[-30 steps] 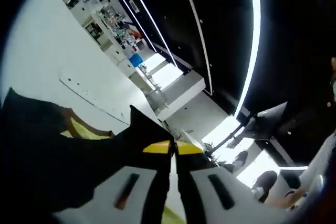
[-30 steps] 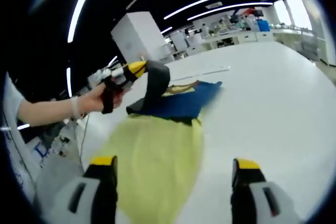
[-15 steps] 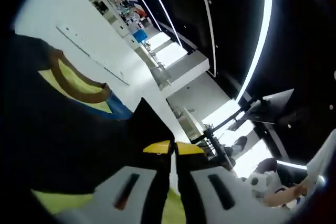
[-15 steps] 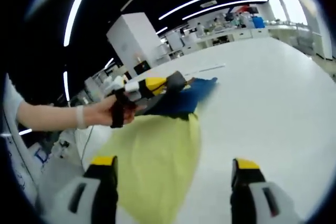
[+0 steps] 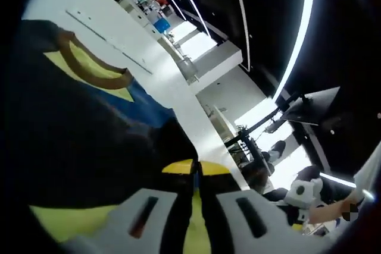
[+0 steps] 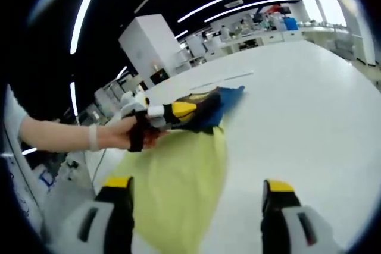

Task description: Fold the garment on the visible template until the final outline fits inside the template.

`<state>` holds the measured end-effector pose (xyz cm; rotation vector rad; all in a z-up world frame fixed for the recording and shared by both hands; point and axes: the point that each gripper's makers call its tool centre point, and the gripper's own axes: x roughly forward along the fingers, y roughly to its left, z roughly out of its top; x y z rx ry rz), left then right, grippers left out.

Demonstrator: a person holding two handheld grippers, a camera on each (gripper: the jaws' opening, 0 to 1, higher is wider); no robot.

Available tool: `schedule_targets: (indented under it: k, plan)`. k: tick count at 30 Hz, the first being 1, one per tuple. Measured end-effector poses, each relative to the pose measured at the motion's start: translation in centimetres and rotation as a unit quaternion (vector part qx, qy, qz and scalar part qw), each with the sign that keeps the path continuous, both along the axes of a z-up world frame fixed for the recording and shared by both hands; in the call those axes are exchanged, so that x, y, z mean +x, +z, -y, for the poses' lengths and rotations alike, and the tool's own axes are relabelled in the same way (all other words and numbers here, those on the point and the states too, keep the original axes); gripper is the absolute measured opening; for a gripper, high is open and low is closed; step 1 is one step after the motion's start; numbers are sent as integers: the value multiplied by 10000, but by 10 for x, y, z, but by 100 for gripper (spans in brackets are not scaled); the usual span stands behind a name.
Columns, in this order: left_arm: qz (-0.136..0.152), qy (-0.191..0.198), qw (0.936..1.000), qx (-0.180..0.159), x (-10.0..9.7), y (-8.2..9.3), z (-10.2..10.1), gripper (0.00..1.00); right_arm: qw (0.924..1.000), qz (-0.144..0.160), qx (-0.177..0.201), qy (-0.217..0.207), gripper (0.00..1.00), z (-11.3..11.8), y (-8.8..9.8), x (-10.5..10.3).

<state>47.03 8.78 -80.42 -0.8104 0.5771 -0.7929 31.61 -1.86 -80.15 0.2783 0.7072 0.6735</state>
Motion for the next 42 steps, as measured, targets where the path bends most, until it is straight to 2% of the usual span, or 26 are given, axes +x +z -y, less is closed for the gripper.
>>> schedule_targets:
  k: [7,10,13,14,15,17,18,19,22,25,27,33,34,38,40,42]
  plan:
    - [88,-195,9997,114,-6,-5,5,3,10000,3,12,27,90,-2,0,0]
    - [178,-292,9993,169,-9,-3,7,11,10000,27,12,36,90,-3,2,1]
    - [295,-387,9981,381,-12,-5,4,20,10000,18,18,28,90,-3,0,1]
    - [356,-428,9974,449,-14,-4,4,24,10000,15,14,32,90,-3,0,1]
    - [408,-401,9968,556,-13,-4,2,34,10000,26,6,41,90,-3,0,1]
    - [372,-273,9968,652,-13,-1,0,54,10000,44,6,53,91,-4,0,1]
    - [354,-203,9968,682,-10,0,-3,68,10000,52,4,55,91,-5,1,2]
    - [355,-157,9967,707,-9,1,-5,75,10000,64,-1,55,91,-5,1,2]
    - [682,-131,9924,1014,-7,10,-14,87,9998,158,2,74,92,-7,6,8]
    - [817,-106,9882,1294,-8,15,-23,99,9993,318,-43,175,95,-9,14,12]
    - [1012,-169,9811,1639,-9,14,-36,99,9984,457,-181,278,97,-8,19,15]
    - [1112,-266,9754,1887,-17,30,-52,99,9971,591,-296,388,100,-8,24,24]
    - [1170,-290,9727,1984,-18,33,-58,99,9969,616,-291,396,100,-9,26,25]
    - [1280,-379,9687,2095,-25,45,-68,99,9957,717,-330,478,100,-15,30,33]
    - [1386,-403,9646,2209,-27,48,-76,99,9951,762,-343,535,100,-21,34,35]
    - [1385,-415,9638,2242,-31,52,-79,99,9942,815,-361,600,100,-25,36,37]
